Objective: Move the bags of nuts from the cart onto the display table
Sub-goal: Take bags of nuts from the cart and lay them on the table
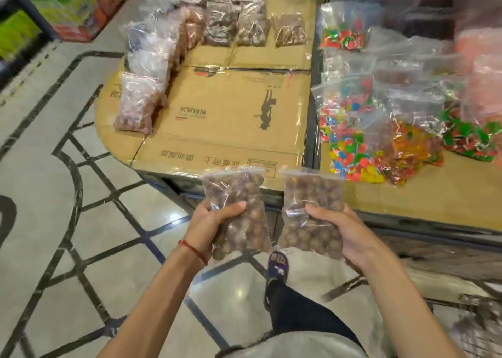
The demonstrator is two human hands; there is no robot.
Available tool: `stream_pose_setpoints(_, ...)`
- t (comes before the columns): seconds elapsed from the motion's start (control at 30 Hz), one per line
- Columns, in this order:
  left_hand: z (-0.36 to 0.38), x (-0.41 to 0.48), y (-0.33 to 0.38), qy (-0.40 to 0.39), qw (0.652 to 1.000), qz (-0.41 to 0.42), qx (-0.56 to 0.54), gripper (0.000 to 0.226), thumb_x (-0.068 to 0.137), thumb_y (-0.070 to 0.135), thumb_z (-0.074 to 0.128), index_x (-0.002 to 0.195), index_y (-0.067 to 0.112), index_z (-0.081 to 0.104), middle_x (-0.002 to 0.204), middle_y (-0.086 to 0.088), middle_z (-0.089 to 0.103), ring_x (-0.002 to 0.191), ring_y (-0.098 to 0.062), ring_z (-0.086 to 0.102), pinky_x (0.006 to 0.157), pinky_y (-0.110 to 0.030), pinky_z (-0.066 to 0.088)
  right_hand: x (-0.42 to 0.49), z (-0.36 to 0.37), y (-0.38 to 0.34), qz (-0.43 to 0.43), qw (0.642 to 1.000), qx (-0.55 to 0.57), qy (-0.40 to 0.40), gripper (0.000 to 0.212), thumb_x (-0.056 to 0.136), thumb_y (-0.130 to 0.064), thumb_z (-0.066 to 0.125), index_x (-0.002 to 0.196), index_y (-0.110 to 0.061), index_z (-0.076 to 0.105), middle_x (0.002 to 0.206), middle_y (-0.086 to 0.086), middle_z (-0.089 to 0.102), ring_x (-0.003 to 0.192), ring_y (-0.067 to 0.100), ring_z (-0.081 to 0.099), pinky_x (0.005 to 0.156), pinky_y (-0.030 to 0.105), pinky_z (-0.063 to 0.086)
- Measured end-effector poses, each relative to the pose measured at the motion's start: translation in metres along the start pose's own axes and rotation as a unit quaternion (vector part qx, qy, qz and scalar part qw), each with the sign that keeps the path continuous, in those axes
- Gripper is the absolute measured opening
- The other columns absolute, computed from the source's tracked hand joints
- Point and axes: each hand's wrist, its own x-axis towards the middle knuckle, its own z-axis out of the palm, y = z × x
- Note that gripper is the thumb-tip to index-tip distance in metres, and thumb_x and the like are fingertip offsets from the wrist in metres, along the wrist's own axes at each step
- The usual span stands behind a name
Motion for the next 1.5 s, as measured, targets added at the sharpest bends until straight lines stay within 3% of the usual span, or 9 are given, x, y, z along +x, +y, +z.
stream_pose_setpoints(0.17, 0.009, 0.061, 0.054, 0.038, 0.999, -0.003, 0.006, 0.032, 0.079, 0.007, 0.085, 0.106, 0.001, 0.069, 0.088, -0.016, 0.078, 0.065, -0.021, 0.075, 0.054, -0.025, 0.057, 0.065, 0.021, -0.056, 0.012, 1.0, -0.025, 0.012, 0.113, 0.032, -0.039, 0.107, 0.133, -0.022, 0.059, 0.12, 0.008, 0.079, 0.109, 0.031, 0.077, 0.1, 0.054, 0.059)
stream_pose_setpoints(0.27, 0.005, 0.09, 0.076, 0.042, 0.999, 0.009, 0.0, 0.035, 0.081, 0.01, 0.085, 0.113, 0.003, 0.071, 0.1, -0.019, 0.079, 0.08, -0.028, 0.078, 0.066, -0.032, 0.061, 0.094, 0.036, -0.085, -0.009, 0.999, -0.042, 0.002, 0.082, 0.053, -0.025, 0.103, 0.126, -0.021, 0.067, 0.115, 0.006, 0.081, 0.109, 0.028, 0.077, 0.104, 0.051, 0.057)
stream_pose_setpoints(0.53, -0.04, 0.17, 0.132, 0.035, 0.999, 0.019, 0.004, 0.011, 0.087, 0.015, 0.08, 0.096, 0.014, 0.074, 0.08, -0.008, 0.076, 0.05, -0.012, 0.063, 0.04, -0.017, 0.043, 0.154, 0.102, -0.123, -0.024, 0.999, -0.035, 0.003, 0.051, 0.067, -0.02, 0.091, 0.115, -0.018, 0.073, 0.105, 0.007, 0.083, 0.09, 0.021, 0.081, 0.084, 0.039, 0.063)
stream_pose_setpoints(0.67, -0.073, 0.212, 0.163, -0.011, 0.999, 0.028, 0.021, 0.01, 0.089, 0.014, 0.078, 0.098, 0.015, 0.075, 0.088, -0.006, 0.079, 0.067, -0.018, 0.072, 0.052, -0.022, 0.053, 0.18, 0.146, -0.123, -0.036, 0.999, -0.022, 0.02, 0.033, 0.077, -0.019, 0.088, 0.108, -0.022, 0.08, 0.115, 0.011, 0.081, 0.11, 0.031, 0.077, 0.102, 0.047, 0.057)
stream_pose_setpoints(0.83, -0.114, 0.269, 0.204, -0.065, 0.995, 0.037, 0.059, 0.035, 0.088, 0.021, 0.081, 0.121, 0.011, 0.072, 0.11, -0.011, 0.079, 0.103, -0.03, 0.076, 0.086, -0.038, 0.061, 0.202, 0.205, -0.123, -0.048, 0.996, 0.016, 0.069, 0.024, 0.072, -0.018, 0.088, 0.096, -0.02, 0.083, 0.104, 0.007, 0.083, 0.095, 0.024, 0.079, 0.091, 0.041, 0.061)
stream_pose_setpoints(0.97, -0.132, 0.301, 0.237, -0.076, 0.989, 0.035, 0.121, 0.049, 0.084, 0.029, 0.085, 0.125, 0.008, 0.068, 0.099, -0.008, 0.079, 0.069, -0.009, 0.072, 0.054, -0.018, 0.054, 0.218, 0.238, -0.121, -0.06, 0.994, 0.055, 0.077, 0.041, 0.083, -0.013, 0.082, 0.121, -0.002, 0.075, 0.114, 0.018, 0.079, 0.09, 0.028, 0.079, 0.077, 0.037, 0.066)
stream_pose_setpoints(1.13, -0.133, 0.328, 0.266, -0.092, 0.986, 0.038, 0.134, 0.051, 0.09, 0.02, 0.08, 0.123, -0.011, 0.059, 0.059, 0.008, 0.068, 0.043, -0.002, 0.059, 0.039, -0.016, 0.044, 0.231, 0.268, -0.137, -0.086, 0.991, 0.042, 0.093, 0.039, 0.082, -0.017, 0.083, 0.119, -0.011, 0.073, 0.118, 0.014, 0.079, 0.098, 0.027, 0.079, 0.082, 0.036, 0.065)
stream_pose_setpoints(1.4, -0.105, 0.386, 0.315, -0.11, 0.977, 0.056, 0.176, 0.046, 0.081, 0.025, 0.089, 0.117, 0.02, 0.061, 0.113, -0.007, 0.076, 0.097, -0.022, 0.077, 0.076, -0.039, 0.065, 0.262, 0.28, -0.19, -0.1, 0.99, 0.015, 0.1, 0.029, 0.077, -0.023, 0.08, 0.106, -0.023, 0.072, 0.099, -0.003, 0.083, 0.087, 0.014, 0.08, 0.07, 0.028, 0.063)
stream_pose_setpoints(1.5, -0.09, 0.412, 0.332, -0.11, 0.972, 0.088, 0.189, 0.044, 0.084, 0.018, 0.086, 0.121, 0.02, 0.063, 0.115, -0.002, 0.075, 0.103, -0.018, 0.073, 0.076, -0.026, 0.063, 0.282, 0.277, -0.209, -0.107, 0.99, 0.034, 0.089, 0.017, 0.077, -0.02, 0.08, 0.094, -0.022, 0.082, 0.099, 0.001, 0.083, 0.088, 0.015, 0.081, 0.065, 0.027, 0.062)
